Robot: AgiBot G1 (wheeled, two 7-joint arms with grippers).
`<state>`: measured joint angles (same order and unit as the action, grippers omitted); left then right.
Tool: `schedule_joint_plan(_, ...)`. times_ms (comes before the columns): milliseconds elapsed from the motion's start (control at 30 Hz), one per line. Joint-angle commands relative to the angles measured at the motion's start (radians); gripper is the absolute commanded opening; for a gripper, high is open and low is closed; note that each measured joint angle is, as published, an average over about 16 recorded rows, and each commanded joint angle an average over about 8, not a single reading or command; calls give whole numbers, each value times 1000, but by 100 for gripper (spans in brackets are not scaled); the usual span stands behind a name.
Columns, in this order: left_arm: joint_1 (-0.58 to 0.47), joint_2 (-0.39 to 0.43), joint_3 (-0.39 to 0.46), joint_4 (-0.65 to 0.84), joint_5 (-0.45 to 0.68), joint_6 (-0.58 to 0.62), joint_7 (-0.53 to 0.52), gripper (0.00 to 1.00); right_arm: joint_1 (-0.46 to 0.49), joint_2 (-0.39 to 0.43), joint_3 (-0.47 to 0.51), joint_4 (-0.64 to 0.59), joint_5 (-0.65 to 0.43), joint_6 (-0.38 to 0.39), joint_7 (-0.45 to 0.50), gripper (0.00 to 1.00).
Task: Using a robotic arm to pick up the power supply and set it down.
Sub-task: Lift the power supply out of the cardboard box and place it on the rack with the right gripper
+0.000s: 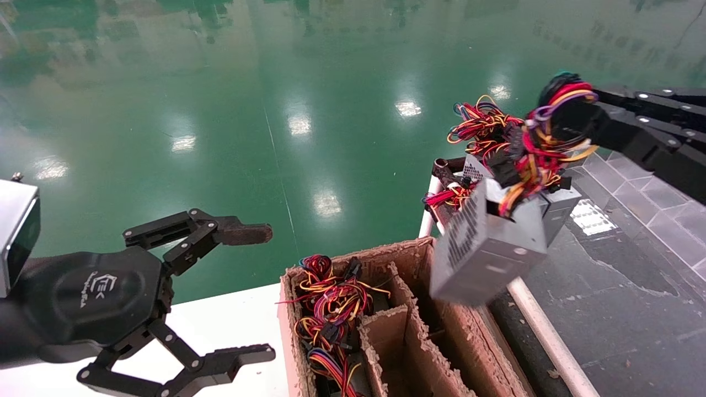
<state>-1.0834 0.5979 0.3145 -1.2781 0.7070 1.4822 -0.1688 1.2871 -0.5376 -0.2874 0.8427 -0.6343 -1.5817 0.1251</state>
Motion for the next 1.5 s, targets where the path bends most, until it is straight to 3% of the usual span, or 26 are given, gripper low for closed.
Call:
schedule_joint_plan(33, 0, 0, 0, 0, 0, 0, 0, 100, 10, 20, -12, -13, -8, 4, -9, 0)
schedule_joint_plan(400, 0, 0, 0, 0, 0, 0, 0, 100, 38, 145, -27, -164, -47, 15, -119, 0)
schedule_joint_plan(633, 0, 0, 1, 0, 0, 0, 0, 100, 75, 176, -43, -266, -137, 85, -233, 0)
schedule_joint_plan(867, 0, 0, 1, 0, -1, 0, 0, 100, 144, 128, -81, -386, -247, 178, -309, 0)
schedule_joint_plan(1500, 0, -1, 2, 0, -1, -1, 1, 100, 363, -80, -166, -638, -404, 251, -403, 0)
